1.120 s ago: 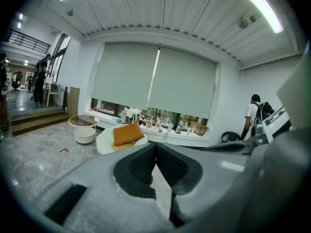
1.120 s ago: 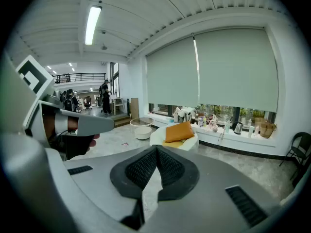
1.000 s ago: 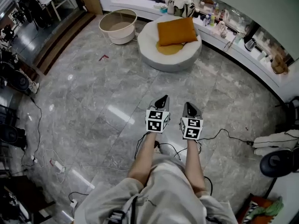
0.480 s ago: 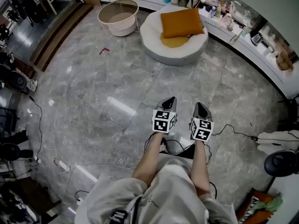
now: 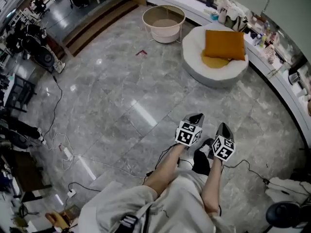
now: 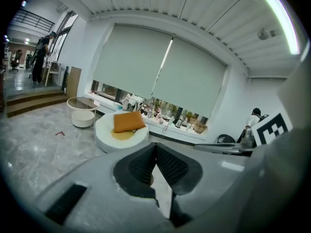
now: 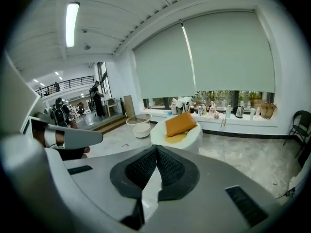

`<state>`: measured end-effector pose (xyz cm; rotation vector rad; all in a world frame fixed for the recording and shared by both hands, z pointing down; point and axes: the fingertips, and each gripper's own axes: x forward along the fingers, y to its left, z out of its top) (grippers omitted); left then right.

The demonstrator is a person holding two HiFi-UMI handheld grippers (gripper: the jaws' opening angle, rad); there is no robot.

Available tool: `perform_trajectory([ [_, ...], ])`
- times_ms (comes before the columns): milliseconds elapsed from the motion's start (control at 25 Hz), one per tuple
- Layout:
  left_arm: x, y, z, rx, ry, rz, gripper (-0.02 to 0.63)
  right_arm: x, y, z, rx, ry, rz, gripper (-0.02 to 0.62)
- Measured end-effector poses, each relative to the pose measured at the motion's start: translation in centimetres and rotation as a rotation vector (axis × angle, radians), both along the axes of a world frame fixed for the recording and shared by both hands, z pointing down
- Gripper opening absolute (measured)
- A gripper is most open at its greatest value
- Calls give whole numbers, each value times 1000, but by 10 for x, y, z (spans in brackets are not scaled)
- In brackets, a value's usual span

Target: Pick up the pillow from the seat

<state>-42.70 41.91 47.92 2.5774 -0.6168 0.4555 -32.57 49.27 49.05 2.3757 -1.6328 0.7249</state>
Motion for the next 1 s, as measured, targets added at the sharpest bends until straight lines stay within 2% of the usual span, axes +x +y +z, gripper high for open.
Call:
perform_trajectory([
  [160, -11, -31, -2, 11, 6, -60, 9, -11, -32, 12, -25, -9, -79, 8],
  [280, 3, -53, -13, 40, -2, -77, 9, -2, -59, 9, -30, -3, -124, 8],
  [560, 64, -99, -33, 77, -21, -98, 9, 55, -115, -13, -6, -16, -174, 8],
  [1000, 161, -138, -37, 88, -63, -113, 9, 148, -166, -22, 3, -21, -200, 8],
])
